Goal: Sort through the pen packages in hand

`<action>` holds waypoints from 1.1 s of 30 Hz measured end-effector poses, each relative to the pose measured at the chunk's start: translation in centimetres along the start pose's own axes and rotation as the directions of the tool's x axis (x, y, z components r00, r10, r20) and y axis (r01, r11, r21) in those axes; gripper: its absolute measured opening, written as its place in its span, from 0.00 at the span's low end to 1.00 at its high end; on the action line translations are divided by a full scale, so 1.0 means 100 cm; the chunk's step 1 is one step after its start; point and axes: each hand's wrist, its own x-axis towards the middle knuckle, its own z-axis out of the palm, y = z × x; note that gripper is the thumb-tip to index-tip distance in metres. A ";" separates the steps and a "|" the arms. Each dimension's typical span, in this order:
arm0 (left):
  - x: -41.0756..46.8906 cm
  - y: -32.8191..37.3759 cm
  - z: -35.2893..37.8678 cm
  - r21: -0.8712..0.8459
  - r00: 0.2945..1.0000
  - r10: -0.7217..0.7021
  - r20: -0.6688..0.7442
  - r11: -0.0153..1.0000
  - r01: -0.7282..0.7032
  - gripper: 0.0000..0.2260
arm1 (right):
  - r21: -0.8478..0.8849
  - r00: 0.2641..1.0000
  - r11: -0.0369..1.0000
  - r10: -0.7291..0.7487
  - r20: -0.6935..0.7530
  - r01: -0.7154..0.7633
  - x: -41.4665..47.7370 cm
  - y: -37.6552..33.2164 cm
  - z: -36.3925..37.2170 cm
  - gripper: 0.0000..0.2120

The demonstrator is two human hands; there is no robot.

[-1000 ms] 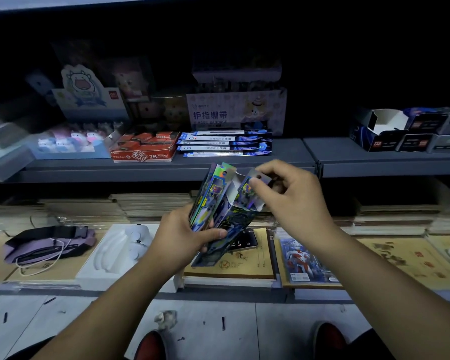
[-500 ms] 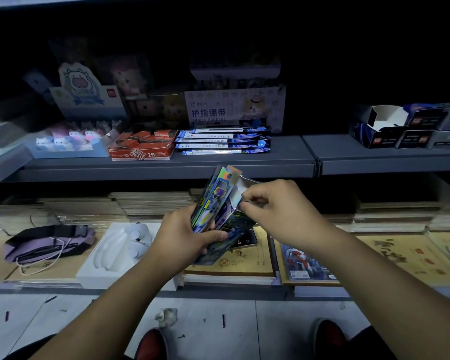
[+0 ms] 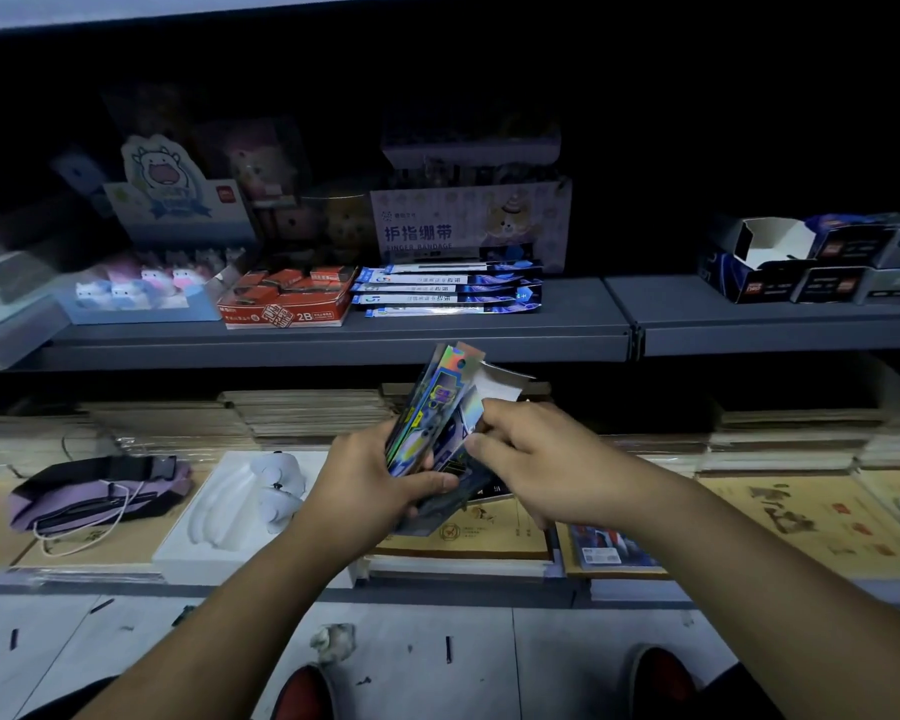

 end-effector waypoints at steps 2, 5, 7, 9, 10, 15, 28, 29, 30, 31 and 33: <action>-0.001 0.002 0.000 -0.009 1.000 -0.017 0.007 1.000 0.017 0.16 | -0.095 0.996 0.995 -0.045 -0.077 0.038 0.000 0.000 0.002 0.16; -0.003 0.005 0.001 -0.018 0.999 -0.039 0.002 0.999 0.039 0.16 | -0.171 0.986 0.983 -0.088 -0.143 0.063 0.001 0.004 0.005 0.18; -0.002 0.005 0.001 -0.027 0.999 -0.037 0.000 0.999 0.037 0.16 | -0.181 0.973 0.980 -0.124 -0.196 0.088 0.002 0.005 0.005 0.17; 0.000 0.003 0.001 -0.033 0.999 -0.046 0.004 0.998 0.046 0.16 | -0.192 0.955 0.974 -0.166 -0.246 0.119 0.002 0.004 0.005 0.13; 0.000 0.003 0.000 -0.038 0.998 -0.054 0.006 0.998 0.055 0.16 | -0.190 0.945 0.974 -0.175 -0.275 0.125 0.002 0.004 0.005 0.10; 0.000 0.005 -0.002 -0.082 0.998 -0.053 0.015 0.995 0.054 0.16 | -0.113 0.831 0.973 -0.229 -0.508 0.199 -0.002 0.001 0.000 0.08; -0.002 0.007 0.001 -0.115 0.998 0.002 0.056 0.993 0.005 0.15 | -0.024 0.798 0.981 -0.171 -0.578 0.193 -0.002 -0.004 -0.005 0.07; -0.002 0.007 0.001 -0.118 0.998 0.006 0.059 0.993 0.001 0.15 | 0.002 0.801 0.981 -0.157 -0.578 0.193 -0.001 -0.005 -0.006 0.05; -0.002 0.007 0.000 -0.119 0.998 0.007 0.063 0.993 0.001 0.15 | 0.037 0.810 0.980 -0.138 -0.571 0.193 -0.001 -0.006 -0.007 0.05; -0.002 0.006 0.000 -0.118 0.998 0.007 0.063 0.993 0.001 0.15 | 0.079 0.822 0.977 -0.120 -0.557 0.197 -0.001 -0.006 -0.007 0.07; -0.003 0.006 0.000 -0.115 0.998 0.003 0.063 0.993 0.004 0.16 | 0.133 0.847 0.970 -0.107 -0.520 0.204 0.000 -0.006 -0.007 0.08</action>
